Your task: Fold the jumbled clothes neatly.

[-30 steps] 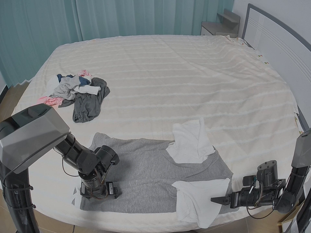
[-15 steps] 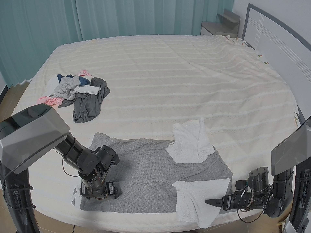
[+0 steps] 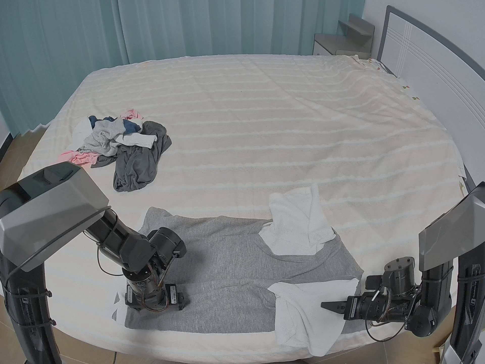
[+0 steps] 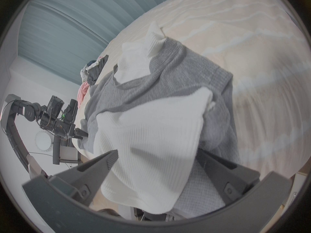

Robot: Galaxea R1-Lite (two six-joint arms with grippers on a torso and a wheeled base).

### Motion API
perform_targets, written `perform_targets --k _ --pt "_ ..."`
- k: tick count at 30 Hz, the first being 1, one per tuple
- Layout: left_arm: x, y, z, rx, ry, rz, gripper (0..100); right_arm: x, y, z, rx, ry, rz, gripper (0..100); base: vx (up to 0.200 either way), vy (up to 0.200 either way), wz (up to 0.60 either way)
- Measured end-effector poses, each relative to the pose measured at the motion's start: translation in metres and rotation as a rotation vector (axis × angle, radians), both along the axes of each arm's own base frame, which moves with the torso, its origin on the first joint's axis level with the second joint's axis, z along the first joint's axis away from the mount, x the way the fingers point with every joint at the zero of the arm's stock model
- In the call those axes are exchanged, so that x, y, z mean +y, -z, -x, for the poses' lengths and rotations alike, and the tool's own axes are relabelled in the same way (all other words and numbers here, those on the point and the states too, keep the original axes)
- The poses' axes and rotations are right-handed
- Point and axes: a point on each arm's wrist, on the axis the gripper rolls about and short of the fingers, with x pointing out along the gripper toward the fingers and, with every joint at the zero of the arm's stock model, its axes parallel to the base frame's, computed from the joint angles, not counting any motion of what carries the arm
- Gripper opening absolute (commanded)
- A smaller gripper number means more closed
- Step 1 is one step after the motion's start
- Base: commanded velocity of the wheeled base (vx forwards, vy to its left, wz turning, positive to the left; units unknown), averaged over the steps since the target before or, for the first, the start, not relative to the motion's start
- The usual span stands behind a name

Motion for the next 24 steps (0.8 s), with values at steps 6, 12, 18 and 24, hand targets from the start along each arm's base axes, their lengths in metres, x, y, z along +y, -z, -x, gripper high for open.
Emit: perform_targets --k 6,12,18,24 --pt "0.000 0.000 0.000 0.000 0.000 0.000 100 -0.005 -0.002 -0.007 -0.021 0.033 -0.005 0 0.000 0.000 0.00" --pt "0.000 0.000 0.000 0.000 0.000 0.001 100 -0.015 -0.008 -0.012 -0.050 0.073 -0.013 0 0.000 0.000 0.00" --pt "0.000 0.000 0.000 -0.001 0.000 0.001 100 -0.017 -0.017 -0.012 -0.082 0.084 -0.024 0 0.000 0.000 0.00" --pt "0.000 0.000 0.000 -0.001 0.000 0.000 100 -0.011 -0.029 -0.011 -0.127 0.051 -0.043 0 0.000 0.000 0.00"
